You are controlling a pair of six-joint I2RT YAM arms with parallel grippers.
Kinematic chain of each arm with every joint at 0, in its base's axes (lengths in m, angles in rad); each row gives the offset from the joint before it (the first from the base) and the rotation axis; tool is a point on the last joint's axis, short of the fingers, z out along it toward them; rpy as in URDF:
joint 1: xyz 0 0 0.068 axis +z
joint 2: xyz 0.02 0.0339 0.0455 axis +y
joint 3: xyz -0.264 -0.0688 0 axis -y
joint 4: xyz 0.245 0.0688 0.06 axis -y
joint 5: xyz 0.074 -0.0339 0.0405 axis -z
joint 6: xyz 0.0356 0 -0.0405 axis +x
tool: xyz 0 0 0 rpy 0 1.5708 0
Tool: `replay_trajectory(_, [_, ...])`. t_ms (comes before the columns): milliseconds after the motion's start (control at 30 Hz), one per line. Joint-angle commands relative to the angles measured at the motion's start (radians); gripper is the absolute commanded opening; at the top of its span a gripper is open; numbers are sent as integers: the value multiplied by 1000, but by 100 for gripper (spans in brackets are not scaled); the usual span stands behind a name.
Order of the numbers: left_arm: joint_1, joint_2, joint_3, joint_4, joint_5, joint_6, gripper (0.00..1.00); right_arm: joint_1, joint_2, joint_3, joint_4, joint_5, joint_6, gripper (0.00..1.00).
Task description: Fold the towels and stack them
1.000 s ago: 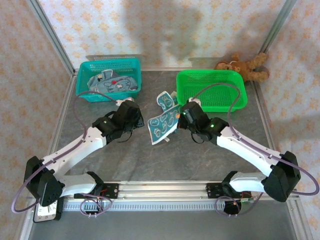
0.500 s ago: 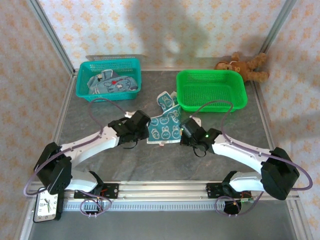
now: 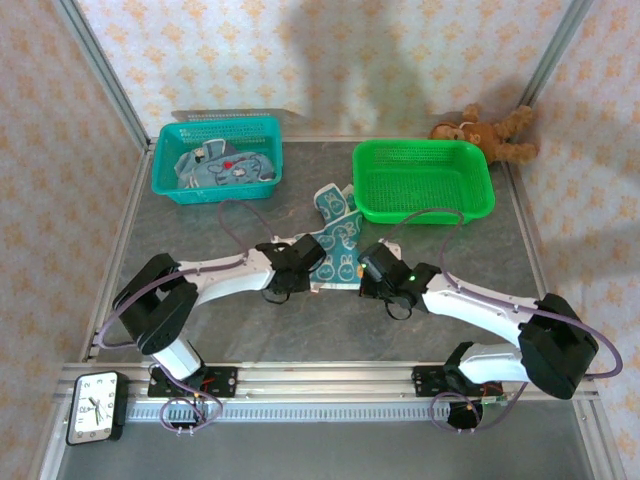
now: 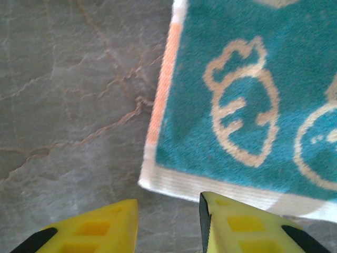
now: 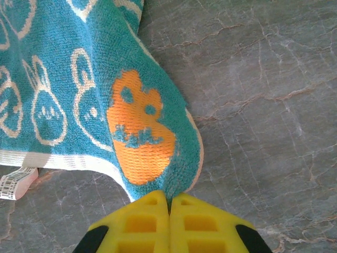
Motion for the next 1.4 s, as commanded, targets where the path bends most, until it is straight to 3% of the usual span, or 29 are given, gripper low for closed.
replay_trajectory(0, [3,40,46,-3,-43,22,36,6,-10,-16,13,10,20,0])
replay_trajectory(300, [27,74,68,-29,-79,30,37,6,-27,-28,7,7,32,0])
replay_trajectory(433, [40,77,53,-7,-61,37,44,7,-28,-31,9,8,32,0])
replay_trajectory(733, [40,126,19,24,-29,23,40,7,-20,-28,13,7,31,0])
replay_trajectory(900, [40,136,-28,85,12,0,27,7,-19,-26,14,10,29,0])
replay_trajectory(967, [40,139,-31,90,18,-4,1,7,-17,-20,14,10,25,0])
replay_trajectory(1100, [39,85,-23,60,5,-10,0,7,-21,11,-5,15,14,0])
replay_trajectory(1367, [40,-194,143,-151,-95,11,0,7,-65,207,-92,109,-74,0])
